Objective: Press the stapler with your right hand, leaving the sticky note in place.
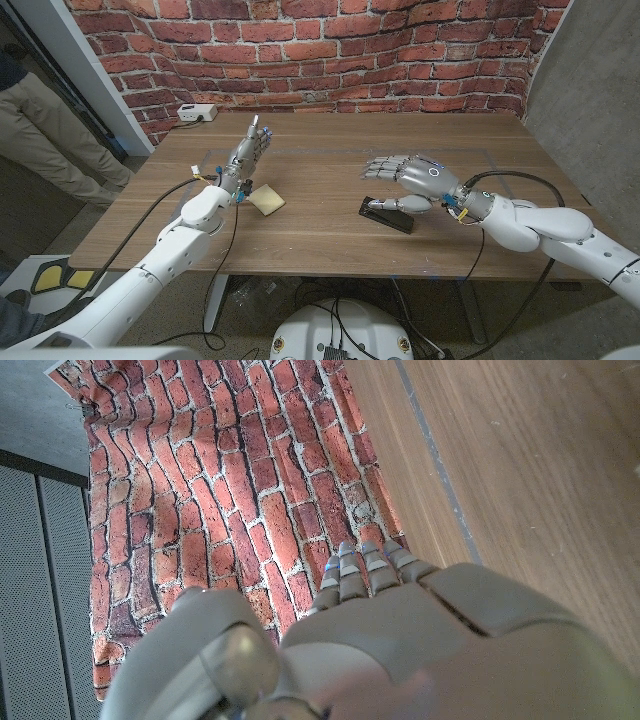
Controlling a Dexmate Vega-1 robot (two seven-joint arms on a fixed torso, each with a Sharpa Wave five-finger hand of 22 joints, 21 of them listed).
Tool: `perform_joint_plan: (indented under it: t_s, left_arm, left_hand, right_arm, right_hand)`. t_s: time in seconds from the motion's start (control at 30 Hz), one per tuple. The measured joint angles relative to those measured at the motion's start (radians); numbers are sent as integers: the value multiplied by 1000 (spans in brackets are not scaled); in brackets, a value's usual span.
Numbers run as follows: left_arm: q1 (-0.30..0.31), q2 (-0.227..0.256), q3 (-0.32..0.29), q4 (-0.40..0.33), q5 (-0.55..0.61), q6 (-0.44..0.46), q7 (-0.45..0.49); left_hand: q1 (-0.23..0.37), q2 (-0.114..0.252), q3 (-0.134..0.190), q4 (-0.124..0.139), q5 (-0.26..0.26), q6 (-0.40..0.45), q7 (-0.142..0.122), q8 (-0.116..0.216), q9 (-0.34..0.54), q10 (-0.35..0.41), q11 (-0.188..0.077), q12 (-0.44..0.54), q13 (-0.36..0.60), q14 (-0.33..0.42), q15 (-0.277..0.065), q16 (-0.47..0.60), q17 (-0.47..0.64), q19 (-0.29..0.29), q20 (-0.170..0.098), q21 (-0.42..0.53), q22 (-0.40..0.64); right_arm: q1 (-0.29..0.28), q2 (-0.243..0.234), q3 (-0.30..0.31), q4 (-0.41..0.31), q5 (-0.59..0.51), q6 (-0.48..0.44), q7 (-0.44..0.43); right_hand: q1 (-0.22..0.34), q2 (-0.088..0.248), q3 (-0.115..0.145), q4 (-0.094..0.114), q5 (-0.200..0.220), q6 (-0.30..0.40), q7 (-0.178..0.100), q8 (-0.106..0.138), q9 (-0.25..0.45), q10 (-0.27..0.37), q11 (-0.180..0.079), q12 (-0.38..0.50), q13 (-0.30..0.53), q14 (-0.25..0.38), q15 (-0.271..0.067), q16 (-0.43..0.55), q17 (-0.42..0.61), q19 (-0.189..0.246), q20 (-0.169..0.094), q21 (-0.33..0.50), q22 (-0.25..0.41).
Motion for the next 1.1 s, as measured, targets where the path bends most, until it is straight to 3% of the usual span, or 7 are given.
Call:
perform_joint_plan:
  t_s: [0.17,0.77,1.1]
  left_arm:
    - [5,5,0,-3,-3,-1,-2]
    - [21,25,-11,-29,-11,11,-5]
    - [29,33,-19,-38,-12,21,8]
  left_hand:
    - [0,0,0,0,0,0,0,0,0,0,0,0,0,0,0,0,0,0,0,0,0]
    - [0,0,-4,4,0,0,0,-4,0,5,-5,-5,0,0,0,0,0,-2,9,-6,0]
    - [0,0,-9,0,-8,9,2,-4,0,5,-5,-8,0,0,0,0,0,-2,9,-6,0]
  right_arm:
    - [8,-9,-11,-7,-2,-15,32]
    - [27,-20,-36,-3,21,-25,111]
    - [64,-15,-74,48,39,-15,142]
  right_hand:
    - [22,9,17,-6,-6,-6,5,-5,0,-6,6,-7,0,0,0,-3,0,0,0,0,0]
    - [51,15,35,-10,-21,-9,9,-15,0,-7,15,-7,0,5,-5,-3,0,5,-4,0,0]
    - [61,15,41,-8,-26,-2,16,-15,0,15,11,-7,0,21,-14,-3,0,17,1,0,0]
